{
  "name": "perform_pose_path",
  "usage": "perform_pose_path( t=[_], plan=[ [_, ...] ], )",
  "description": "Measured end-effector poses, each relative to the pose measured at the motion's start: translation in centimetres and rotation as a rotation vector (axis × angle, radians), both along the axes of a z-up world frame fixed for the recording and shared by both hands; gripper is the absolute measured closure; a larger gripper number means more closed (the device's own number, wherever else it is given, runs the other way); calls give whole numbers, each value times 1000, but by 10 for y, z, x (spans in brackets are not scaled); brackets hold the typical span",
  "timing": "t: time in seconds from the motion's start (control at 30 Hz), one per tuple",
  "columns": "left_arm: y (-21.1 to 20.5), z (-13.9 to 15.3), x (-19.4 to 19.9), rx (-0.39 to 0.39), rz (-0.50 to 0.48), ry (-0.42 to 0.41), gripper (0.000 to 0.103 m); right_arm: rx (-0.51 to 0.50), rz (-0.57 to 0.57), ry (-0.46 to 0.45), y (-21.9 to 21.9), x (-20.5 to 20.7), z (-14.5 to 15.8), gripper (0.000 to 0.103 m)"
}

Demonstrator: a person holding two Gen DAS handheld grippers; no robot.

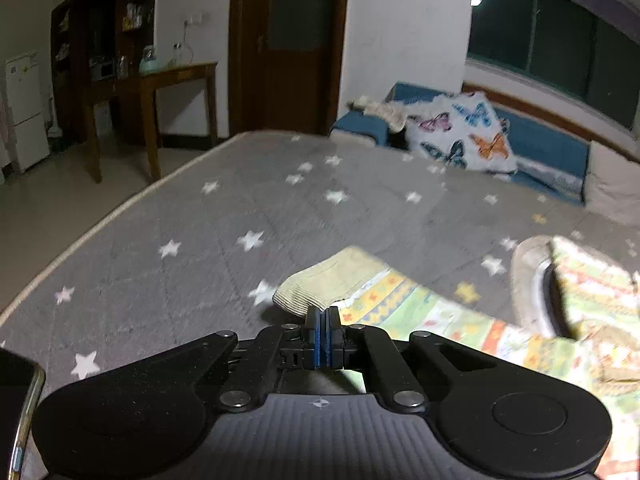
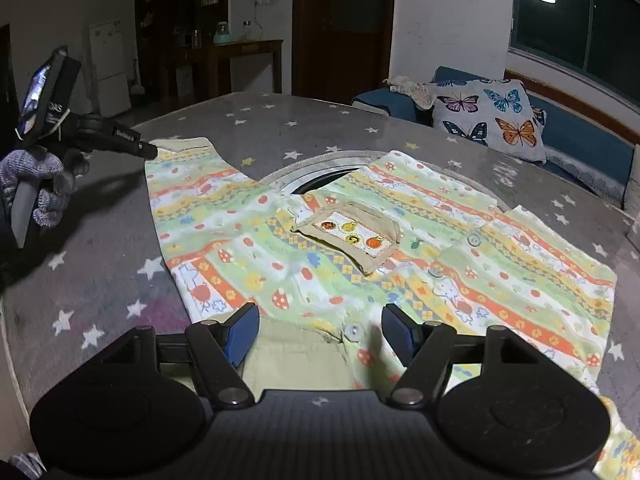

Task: Fold clothes

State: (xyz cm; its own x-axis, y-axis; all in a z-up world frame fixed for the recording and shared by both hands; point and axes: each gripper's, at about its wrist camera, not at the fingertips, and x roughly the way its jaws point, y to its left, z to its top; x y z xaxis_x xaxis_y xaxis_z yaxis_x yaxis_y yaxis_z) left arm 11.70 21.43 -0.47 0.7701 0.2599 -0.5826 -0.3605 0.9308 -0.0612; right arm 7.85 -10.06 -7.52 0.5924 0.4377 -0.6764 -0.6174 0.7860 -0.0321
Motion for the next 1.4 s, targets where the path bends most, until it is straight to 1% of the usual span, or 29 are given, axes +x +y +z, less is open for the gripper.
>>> perform_pose_path(
  t=[0.17,0.3,0.4,0.53,0.63,0.73,0.87,0.97,1.03,1.1,1.17,1.3,1.4],
  plan=[
    [-33,44,-11,30,-102,-122,100,7,-2,10,0,-1,-2,34],
    [-72,73,-20,45,-212,-200,100,29,-39,-13,-16,-8,5,34],
    [-109,86,-27,54,-317,-239,100,47,-92,-25,-36,-13,9,34],
    [-162,91,-33,61,-470,-249,100,72,-163,-41,-64,-20,15,34],
    [-202,84,-36,61,-576,-238,100,90,-235,-48,-90,-28,17,34],
    [-238,68,-37,65,-668,-194,100,110,-322,-47,-122,-38,17,34],
    [-270,38,-37,66,-737,-132,99,132,-448,-49,-163,-55,18,34],
    [-286,19,-40,58,-790,-69,95,138,-541,-53,-192,-66,17,34],
    [-299,9,-45,81,-834,-38,94,141,-601,-55,-210,-74,17,34],
    [-305,3,-52,97,-870,-21,85,143,-652,-60,-226,-81,17,34],
    [-308,-1,-56,110,-887,-16,73,142,-694,-67,-238,-89,17,34],
    [-309,-3,-54,132,-889,-12,71,152,-796,-83,-268,-101,16,34],
    [-310,0,-47,118,-887,6,70,153,-865,-87,-286,-105,13,34]
  ],
)
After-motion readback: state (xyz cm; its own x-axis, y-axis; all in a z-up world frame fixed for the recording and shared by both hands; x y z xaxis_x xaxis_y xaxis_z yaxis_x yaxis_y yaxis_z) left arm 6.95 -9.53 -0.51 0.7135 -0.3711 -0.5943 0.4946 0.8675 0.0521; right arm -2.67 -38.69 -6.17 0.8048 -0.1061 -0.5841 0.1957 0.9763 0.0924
